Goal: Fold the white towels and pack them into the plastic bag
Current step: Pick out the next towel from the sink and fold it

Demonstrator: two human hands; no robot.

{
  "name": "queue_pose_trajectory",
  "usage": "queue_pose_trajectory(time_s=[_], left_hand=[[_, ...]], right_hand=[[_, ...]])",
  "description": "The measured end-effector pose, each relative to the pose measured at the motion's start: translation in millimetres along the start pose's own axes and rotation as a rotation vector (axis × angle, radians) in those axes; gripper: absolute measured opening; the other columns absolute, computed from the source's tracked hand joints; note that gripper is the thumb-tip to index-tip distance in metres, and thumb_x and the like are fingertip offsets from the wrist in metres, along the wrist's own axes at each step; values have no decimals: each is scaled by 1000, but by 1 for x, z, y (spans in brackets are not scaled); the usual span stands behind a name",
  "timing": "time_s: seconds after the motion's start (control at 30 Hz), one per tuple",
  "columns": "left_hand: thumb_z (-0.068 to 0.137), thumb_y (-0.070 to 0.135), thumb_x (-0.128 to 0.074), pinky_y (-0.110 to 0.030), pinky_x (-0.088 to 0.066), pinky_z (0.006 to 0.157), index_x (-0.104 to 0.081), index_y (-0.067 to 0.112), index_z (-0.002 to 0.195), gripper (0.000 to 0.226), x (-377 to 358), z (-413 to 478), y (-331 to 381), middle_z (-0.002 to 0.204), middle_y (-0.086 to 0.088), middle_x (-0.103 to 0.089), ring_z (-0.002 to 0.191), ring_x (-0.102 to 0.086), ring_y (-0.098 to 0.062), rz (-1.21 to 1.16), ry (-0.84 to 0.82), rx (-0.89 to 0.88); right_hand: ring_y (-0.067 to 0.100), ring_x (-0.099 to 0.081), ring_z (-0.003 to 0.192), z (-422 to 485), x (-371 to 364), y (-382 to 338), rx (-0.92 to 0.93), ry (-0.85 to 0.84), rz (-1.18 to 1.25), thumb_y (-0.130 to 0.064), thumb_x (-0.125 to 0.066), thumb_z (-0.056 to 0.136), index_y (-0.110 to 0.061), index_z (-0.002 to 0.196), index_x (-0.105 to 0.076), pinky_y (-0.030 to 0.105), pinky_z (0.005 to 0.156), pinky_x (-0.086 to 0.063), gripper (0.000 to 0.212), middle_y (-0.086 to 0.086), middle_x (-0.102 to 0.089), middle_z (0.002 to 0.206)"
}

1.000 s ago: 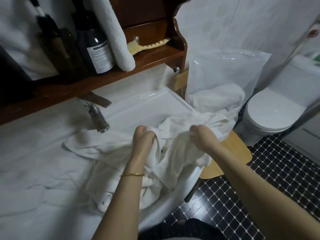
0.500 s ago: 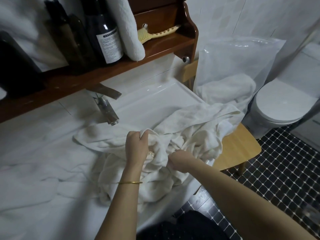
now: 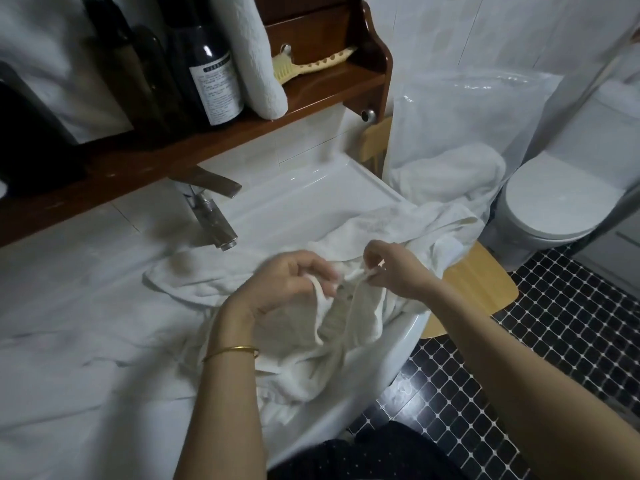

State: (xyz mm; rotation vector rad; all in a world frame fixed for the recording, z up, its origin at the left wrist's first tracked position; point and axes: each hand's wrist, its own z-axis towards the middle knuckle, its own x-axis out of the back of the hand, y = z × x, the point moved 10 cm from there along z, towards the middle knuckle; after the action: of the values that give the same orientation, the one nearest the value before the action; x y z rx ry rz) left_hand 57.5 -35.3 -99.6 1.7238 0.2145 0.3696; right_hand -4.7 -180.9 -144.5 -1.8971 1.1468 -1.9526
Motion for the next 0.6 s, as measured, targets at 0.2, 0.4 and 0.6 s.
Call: queue_pose_trajectory(time_s=[0.2, 0.4, 0.6], left_hand=[[84, 11, -50, -36, -47, 77, -62, 14, 77, 15, 47, -13, -84, 84, -18, -63, 85, -59, -32, 323, 440, 478], [95, 32, -51, -41, -48, 96, -55, -6, 120, 45, 45, -39, -141, 124, -24, -57, 116, -54, -35, 499, 398, 836], [91, 40, -57, -34, -52, 74, -46, 0, 127, 56, 14, -39, -148, 112, -19, -61, 96, -64, -32, 411, 200, 919]], right_hand=[[16, -55, 78, -6, -20, -7, 4, -40, 52, -5, -63, 79, -15, 87, -63, 25, 66, -42, 12, -3, -62, 84], [10, -52, 72, -3, -29, -14, 19, -76, 55, -11, -68, 80, -11, 93, -69, 13, 59, -38, 13, -6, -59, 79], [-13, -51, 61, -6, -34, -27, 90, -147, 130, -9, -70, 82, -14, 93, -75, 5, 59, -37, 13, -17, -53, 66]])
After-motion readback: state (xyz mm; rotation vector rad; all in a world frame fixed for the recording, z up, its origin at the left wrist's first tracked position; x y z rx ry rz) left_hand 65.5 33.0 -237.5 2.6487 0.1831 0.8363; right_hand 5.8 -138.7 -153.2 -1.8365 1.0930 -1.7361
